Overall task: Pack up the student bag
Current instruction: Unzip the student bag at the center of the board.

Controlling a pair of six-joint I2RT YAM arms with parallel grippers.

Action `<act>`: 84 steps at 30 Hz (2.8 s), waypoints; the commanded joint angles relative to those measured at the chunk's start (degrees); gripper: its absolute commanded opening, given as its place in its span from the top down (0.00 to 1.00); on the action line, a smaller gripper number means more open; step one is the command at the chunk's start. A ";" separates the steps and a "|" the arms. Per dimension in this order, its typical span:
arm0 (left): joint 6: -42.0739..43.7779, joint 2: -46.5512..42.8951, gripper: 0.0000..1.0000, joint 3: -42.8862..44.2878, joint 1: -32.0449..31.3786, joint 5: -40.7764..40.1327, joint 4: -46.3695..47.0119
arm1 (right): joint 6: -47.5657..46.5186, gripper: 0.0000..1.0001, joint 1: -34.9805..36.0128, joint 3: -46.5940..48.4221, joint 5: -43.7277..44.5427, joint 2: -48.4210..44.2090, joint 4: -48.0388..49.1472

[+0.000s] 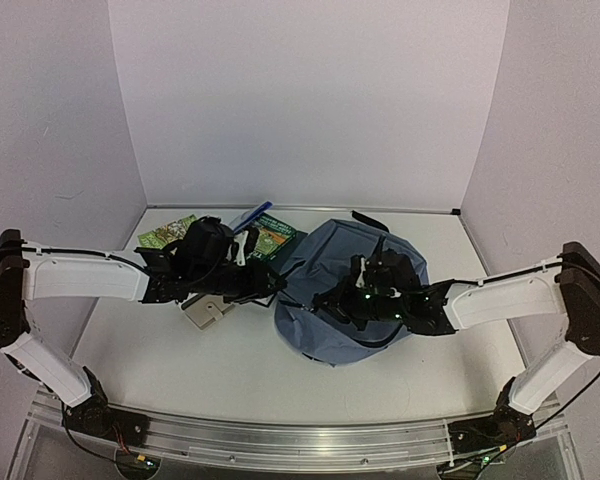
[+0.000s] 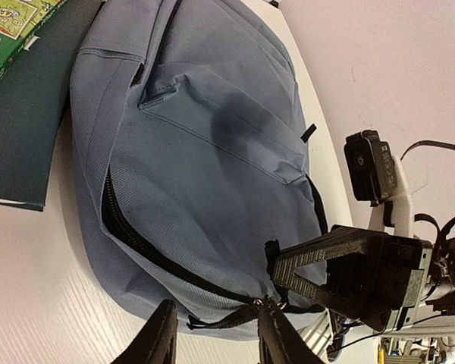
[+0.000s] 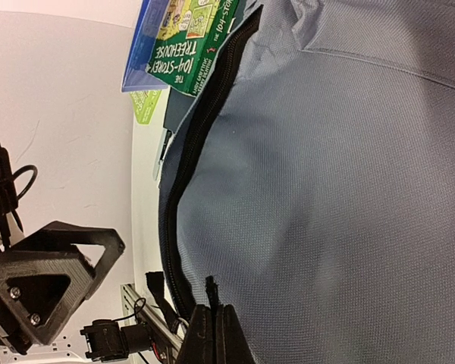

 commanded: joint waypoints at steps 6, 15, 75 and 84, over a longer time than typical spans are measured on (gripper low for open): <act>-1.79 1.60 0.54 -0.44 -0.22 2.66 2.28 | 0.00 1.00 0.57 -0.32 2.87 -3.56 -0.39; -2.73 5.57 0.56 1.56 -0.21 4.80 3.10 | -0.16 1.00 0.88 -0.18 3.14 -3.65 -0.74; -6.90 1.91 1.00 -2.67 -1.79 7.00 7.13 | -1.21 1.00 1.24 -0.11 5.92 -5.13 -3.69; -6.45 0.54 1.00 -2.01 -1.79 0.35 4.69 | -1.70 1.00 1.70 -0.95 8.24 -6.73 -6.94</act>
